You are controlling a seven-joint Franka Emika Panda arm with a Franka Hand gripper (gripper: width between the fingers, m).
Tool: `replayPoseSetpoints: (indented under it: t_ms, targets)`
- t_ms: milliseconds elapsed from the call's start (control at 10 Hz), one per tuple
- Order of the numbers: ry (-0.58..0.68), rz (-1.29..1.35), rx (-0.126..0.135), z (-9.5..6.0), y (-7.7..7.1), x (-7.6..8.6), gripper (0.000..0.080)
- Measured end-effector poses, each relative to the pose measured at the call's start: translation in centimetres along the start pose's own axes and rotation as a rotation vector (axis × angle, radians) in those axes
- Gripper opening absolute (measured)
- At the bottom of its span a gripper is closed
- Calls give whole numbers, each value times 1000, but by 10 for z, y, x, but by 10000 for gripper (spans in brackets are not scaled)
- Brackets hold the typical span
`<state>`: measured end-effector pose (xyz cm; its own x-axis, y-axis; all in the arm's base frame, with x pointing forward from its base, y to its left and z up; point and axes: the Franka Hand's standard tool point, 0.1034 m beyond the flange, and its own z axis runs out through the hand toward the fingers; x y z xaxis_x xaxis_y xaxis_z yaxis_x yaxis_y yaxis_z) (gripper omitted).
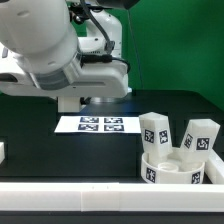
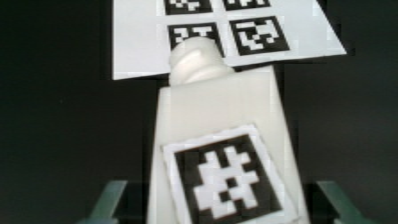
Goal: Assemble stool
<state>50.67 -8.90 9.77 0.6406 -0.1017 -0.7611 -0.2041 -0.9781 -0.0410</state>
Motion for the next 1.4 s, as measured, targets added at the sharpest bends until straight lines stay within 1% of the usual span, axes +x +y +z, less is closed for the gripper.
replayPoseSetpoints:
  t_ms: [100,200,300,400,500,600,900,1000,1100,1200,1300,1400]
  targets:
    - [20,5,4,-1,-1,4,320]
    - [120,14,22,-9,-6,13,320]
    - [168,19,57,-14,-12,8,320]
    - [220,32,87,-19,-15,8,320]
    - [304,36,101,-27,-17,11,320]
    - [380,32,88,-33,-18,10,320]
    - [590,41,73,-39,-17,17,320]
    - [644,45,73,-40,-18,19,320]
    - [725,54,89,-43,-24,24,320]
    - [776,56,101,-45,-32,24,320]
    - [898,50,79,-54,-37,30,320]
    - [962,59,65,-51,-34,30,320]
